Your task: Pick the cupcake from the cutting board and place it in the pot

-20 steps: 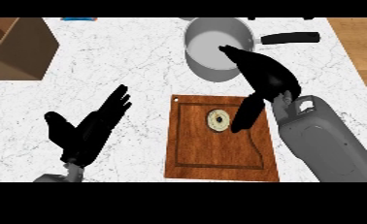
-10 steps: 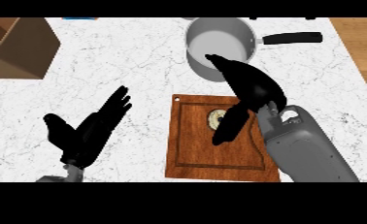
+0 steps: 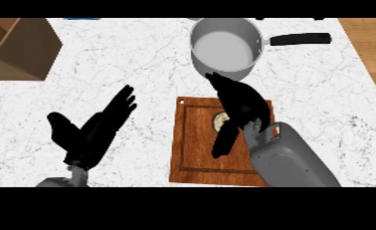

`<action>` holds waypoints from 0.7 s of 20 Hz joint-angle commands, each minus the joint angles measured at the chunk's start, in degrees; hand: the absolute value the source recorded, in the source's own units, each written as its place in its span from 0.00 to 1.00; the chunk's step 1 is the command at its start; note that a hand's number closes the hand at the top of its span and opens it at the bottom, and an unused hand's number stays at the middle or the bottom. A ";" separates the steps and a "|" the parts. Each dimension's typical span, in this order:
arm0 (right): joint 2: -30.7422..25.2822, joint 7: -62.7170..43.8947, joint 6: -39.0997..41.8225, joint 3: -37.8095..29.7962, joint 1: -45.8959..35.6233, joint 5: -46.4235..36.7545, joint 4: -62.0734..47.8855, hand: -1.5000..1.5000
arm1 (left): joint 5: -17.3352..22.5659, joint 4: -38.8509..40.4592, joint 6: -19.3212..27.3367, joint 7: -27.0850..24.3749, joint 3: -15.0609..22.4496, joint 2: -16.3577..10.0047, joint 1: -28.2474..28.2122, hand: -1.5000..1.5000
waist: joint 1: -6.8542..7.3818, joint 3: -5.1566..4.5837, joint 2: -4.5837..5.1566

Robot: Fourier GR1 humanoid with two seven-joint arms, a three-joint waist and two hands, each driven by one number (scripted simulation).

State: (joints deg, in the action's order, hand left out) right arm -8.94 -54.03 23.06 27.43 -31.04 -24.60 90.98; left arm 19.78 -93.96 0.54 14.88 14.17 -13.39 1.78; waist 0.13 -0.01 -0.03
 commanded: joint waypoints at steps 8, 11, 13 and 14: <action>-1.60 3.39 3.94 -2.25 3.61 -7.45 -2.76 0.00 | -0.27 -1.61 -2.58 1.88 -2.99 0.66 -0.94 0.50 | 0.05 0.01 0.02; 2.54 -0.88 4.44 0.61 4.09 -10.66 -2.60 0.00 | -1.89 1.87 -3.90 -1.76 -3.10 1.82 -1.43 0.50 | 0.01 0.00 0.00; 1.91 3.29 4.13 -0.53 5.54 -11.84 -4.61 0.00 | -2.16 1.55 -2.93 0.77 -3.87 2.63 0.13 0.50 | -0.01 0.01 0.02; 1.31 2.57 5.43 -0.89 7.12 -12.12 -1.17 0.00 | -2.95 5.25 -5.20 -2.81 -4.07 3.02 0.60 0.50 | -0.15 0.00 0.01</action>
State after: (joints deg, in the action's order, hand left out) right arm -7.72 -50.94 25.76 27.34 -26.11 -34.92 88.26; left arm 18.15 -92.07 -2.96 14.52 10.94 -11.62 1.67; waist 0.10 0.00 -0.02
